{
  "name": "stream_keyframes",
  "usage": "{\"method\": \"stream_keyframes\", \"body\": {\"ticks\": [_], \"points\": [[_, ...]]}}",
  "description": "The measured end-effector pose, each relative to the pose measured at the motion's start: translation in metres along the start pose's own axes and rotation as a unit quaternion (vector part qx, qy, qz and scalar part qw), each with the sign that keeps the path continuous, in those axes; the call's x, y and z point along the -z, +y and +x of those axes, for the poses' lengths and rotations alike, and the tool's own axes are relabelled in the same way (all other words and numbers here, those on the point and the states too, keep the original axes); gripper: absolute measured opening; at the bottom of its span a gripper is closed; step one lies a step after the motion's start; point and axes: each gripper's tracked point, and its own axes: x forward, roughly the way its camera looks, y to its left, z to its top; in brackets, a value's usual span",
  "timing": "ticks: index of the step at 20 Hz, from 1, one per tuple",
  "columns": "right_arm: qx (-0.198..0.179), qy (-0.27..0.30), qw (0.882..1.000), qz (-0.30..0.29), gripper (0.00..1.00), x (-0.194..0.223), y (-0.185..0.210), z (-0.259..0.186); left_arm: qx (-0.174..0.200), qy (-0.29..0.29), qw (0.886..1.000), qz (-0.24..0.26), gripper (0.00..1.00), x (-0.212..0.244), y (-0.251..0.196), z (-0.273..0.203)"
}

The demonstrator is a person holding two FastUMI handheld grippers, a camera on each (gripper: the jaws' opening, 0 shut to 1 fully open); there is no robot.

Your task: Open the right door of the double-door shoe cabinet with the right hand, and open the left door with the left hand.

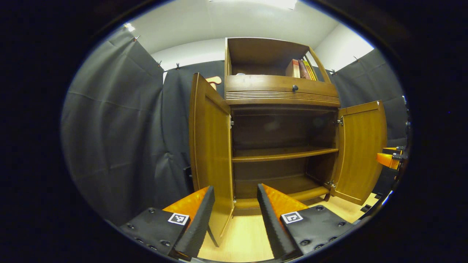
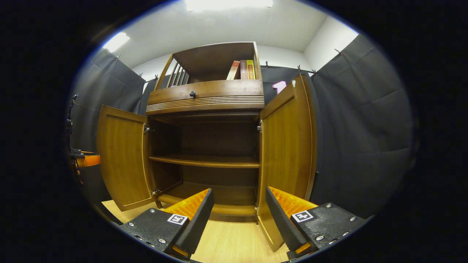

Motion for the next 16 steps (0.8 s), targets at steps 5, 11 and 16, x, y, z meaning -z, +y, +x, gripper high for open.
{"method": "stream_keyframes", "body": {"ticks": [5, 11, 16], "points": [[0.012, -0.005, 1.000, -0.005, 0.88, -0.007, -0.014, -0.001, -0.009, -0.003, 1.000, -0.006, 0.84, -0.008, -0.006, 0.008], [0.014, -0.004, 1.000, -0.004, 0.88, -0.011, -0.021, 0.002, -0.017, -0.013, 1.000, -0.005, 0.92, -0.025, -0.010, 0.016], [0.017, -0.005, 1.000, -0.004, 0.88, -0.017, -0.024, 0.007, -0.018, -0.022, 1.000, 0.003, 0.96, -0.036, -0.012, 0.017]]}}
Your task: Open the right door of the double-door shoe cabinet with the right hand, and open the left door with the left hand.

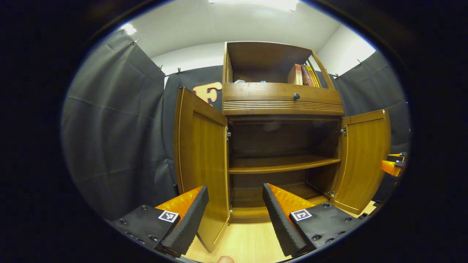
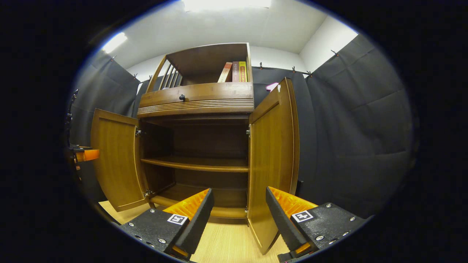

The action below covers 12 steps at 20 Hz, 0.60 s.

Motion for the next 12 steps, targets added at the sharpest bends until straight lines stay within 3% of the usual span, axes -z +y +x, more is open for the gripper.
{"method": "stream_keyframes", "body": {"ticks": [6, 7, 9, 12], "points": [[0.001, -0.005, 1.000, -0.001, 0.88, -0.0082, -0.0015, -0.0014, -0.006, -0.001, 1.000, 0.002, 0.96, -0.0057, 0.0025, 0.0021], [0.000, -0.006, 1.000, -0.001, 0.77, -0.0098, -0.0012, -0.0001, -0.006, -0.002, 1.000, 0.003, 0.96, -0.0058, 0.0024, 0.0019], [0.000, -0.006, 1.000, 0.000, 0.99, -0.0097, -0.0012, 0.0002, -0.007, -0.003, 1.000, 0.005, 0.96, -0.0078, 0.0030, 0.0021], [0.000, -0.005, 1.000, 0.001, 0.99, -0.0097, -0.0026, 0.0009, -0.008, -0.005, 1.000, 0.006, 0.96, -0.0091, 0.0024, 0.0018]]}}
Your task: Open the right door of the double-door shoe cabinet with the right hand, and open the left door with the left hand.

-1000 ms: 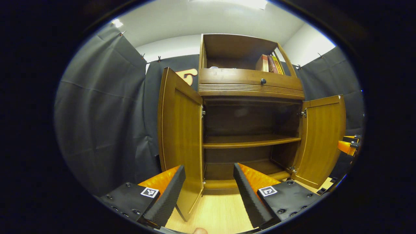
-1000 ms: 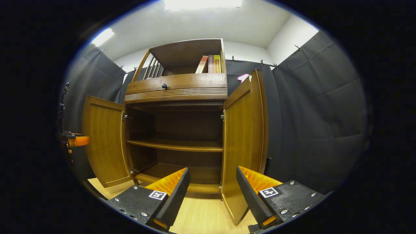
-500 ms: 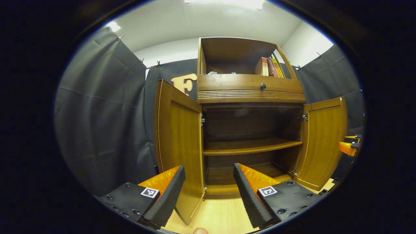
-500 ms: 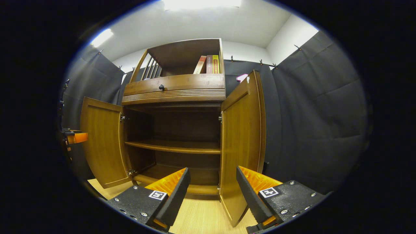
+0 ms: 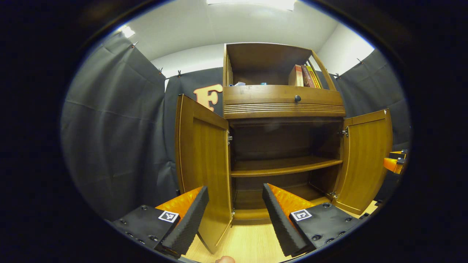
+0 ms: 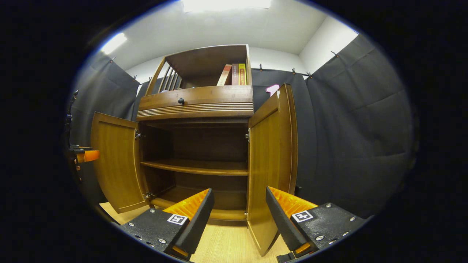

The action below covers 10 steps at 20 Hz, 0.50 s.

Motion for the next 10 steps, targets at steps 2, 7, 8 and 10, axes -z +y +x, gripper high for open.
{"method": "stream_keyframes", "body": {"ticks": [2, 7, 8, 10], "points": [[0.001, 0.000, 1.000, -0.001, 0.99, -0.0009, -0.0012, 0.0003, 0.001, -0.002, 1.000, -0.005, 0.96, -0.0034, -0.0007, 0.0002], [0.001, -0.003, 1.000, 0.000, 0.94, -0.0051, -0.0015, 0.0041, -0.002, -0.010, 1.000, 0.001, 0.96, -0.0097, 0.0027, -0.0004], [0.001, -0.004, 1.000, 0.000, 0.88, -0.0058, -0.0010, 0.0043, 0.001, -0.009, 1.000, 0.000, 0.96, -0.0090, 0.0015, -0.0001], [0.000, -0.003, 1.000, -0.002, 0.77, -0.0061, 0.0009, 0.0045, 0.003, -0.006, 1.000, -0.002, 0.96, -0.0071, 0.0014, 0.0006]]}}
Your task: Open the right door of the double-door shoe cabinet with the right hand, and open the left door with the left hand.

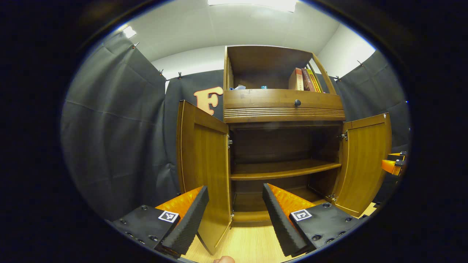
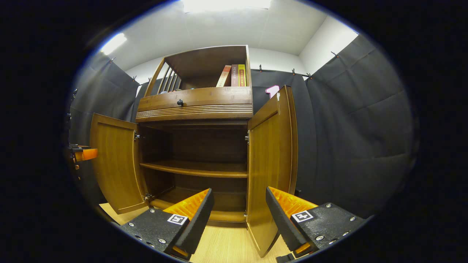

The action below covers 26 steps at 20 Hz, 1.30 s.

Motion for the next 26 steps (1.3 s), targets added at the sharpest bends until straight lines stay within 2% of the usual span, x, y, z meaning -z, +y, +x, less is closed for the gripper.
{"method": "stream_keyframes", "body": {"ticks": [1, 2, 3, 6, 12, 19, 20, 21, 26], "points": [[-0.003, -0.001, 1.000, -0.001, 0.77, -0.0003, 0.0020, 0.0006, 0.002, 0.001, 1.000, -0.002, 0.96, 0.0009, -0.0008, 0.0008], [-0.006, -0.001, 1.000, -0.004, 0.88, -0.0001, 0.0042, 0.0004, 0.004, 0.002, 1.000, -0.004, 0.96, 0.0013, -0.0017, 0.0018], [-0.008, 0.000, 1.000, -0.007, 0.88, 0.0012, 0.0059, -0.0001, 0.005, 0.002, 1.000, -0.004, 0.95, 0.0023, -0.0022, 0.0017], [-0.001, -0.001, 1.000, -0.014, 0.99, 0.0010, 0.0052, 0.0016, 0.008, 0.002, 1.000, -0.005, 0.96, 0.0025, -0.0037, 0.0028], [-0.004, -0.003, 1.000, -0.007, 1.00, -0.0015, 0.0064, 0.0025, 0.008, -0.005, 1.000, 0.000, 0.94, -0.0001, -0.0032, -0.0008], [-0.007, -0.005, 1.000, -0.008, 1.00, -0.0010, 0.0096, 0.0020, 0.003, -0.008, 1.000, 0.002, 0.96, -0.0003, -0.0001, -0.0024], [-0.007, -0.004, 1.000, -0.007, 0.91, -0.0001, 0.0100, 0.0020, 0.003, -0.009, 1.000, 0.002, 0.96, -0.0006, -0.0007, -0.0030], [-0.008, -0.003, 1.000, -0.006, 1.00, 0.0002, 0.0104, 0.0022, 0.004, -0.009, 1.000, 0.002, 0.96, -0.0007, -0.0002, -0.0038], [-0.009, 0.001, 1.000, -0.010, 0.99, 0.0037, 0.0118, 0.0027, 0.008, -0.008, 1.000, 0.001, 0.96, 0.0007, -0.0027, -0.0034]]}}
